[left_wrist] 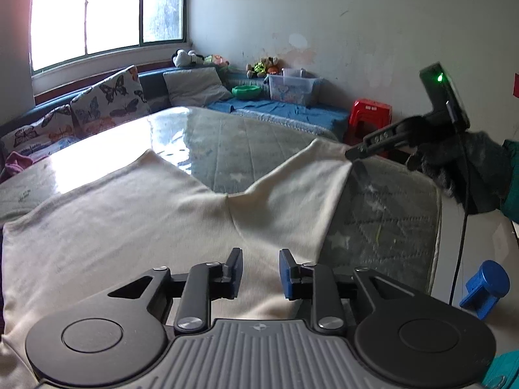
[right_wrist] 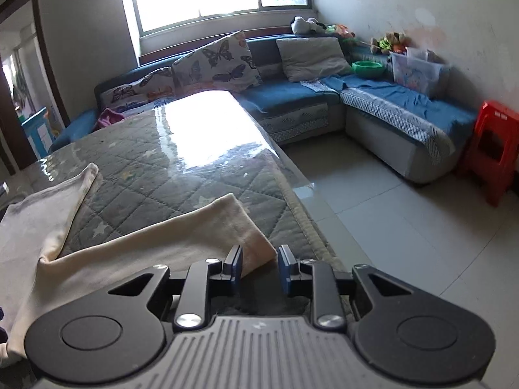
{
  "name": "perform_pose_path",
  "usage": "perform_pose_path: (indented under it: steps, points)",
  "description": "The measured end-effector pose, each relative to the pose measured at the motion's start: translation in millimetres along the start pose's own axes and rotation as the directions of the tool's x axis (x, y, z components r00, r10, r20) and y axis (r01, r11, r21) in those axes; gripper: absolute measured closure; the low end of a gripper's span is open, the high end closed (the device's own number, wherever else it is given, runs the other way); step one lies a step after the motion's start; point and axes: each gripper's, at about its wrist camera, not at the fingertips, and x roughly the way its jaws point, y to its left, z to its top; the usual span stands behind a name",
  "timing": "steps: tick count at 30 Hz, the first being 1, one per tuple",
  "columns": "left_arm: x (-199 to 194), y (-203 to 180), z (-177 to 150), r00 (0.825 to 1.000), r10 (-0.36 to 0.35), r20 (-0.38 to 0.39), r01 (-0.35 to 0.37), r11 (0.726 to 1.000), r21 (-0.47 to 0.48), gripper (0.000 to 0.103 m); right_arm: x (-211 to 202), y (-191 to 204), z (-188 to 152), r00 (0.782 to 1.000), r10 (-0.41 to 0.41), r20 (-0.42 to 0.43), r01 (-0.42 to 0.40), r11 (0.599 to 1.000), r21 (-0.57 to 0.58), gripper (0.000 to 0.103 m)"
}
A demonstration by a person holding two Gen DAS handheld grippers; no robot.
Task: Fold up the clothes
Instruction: 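Lift the hem with both grippers and fold it over toward the collar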
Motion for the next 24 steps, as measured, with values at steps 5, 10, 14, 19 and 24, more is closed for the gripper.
perform_pose_path:
  steps: [5, 10, 14, 19, 24]
  points:
    - [9, 1, 1, 1.000, 0.006, -0.018, -0.006, 1.000, -0.014, 0.076, 5, 4, 1, 1.000, -0.004, 0.006, 0.004, 1.000, -0.014, 0.091]
    - [12, 4, 1, 1.000, 0.006, -0.025, -0.007, 0.999, -0.038, 0.076, -7, 5, 8, 0.999, 0.011, 0.050, -0.011, 1.000, -0.001, 0.099]
    - [19, 2, -1, 0.999, -0.003, -0.039, 0.001, 0.999, -0.032, 0.074, -29, 14, 25, 0.993, 0.047, 0.110, -0.045, 0.999, -0.021, 0.099]
    - [14, 4, -3, 1.000, 0.007, -0.025, -0.008, 0.999, -0.049, 0.068, -60, 41, 53, 0.975, 0.121, 0.185, -0.103, 0.989, -0.101, 0.099]
    - [-10, 19, -9, 0.999, 0.053, 0.007, -0.052, 0.995, -0.087, 0.067, -93, 92, 72, 0.944, 0.240, 0.227, -0.182, 0.952, -0.246, 0.099]
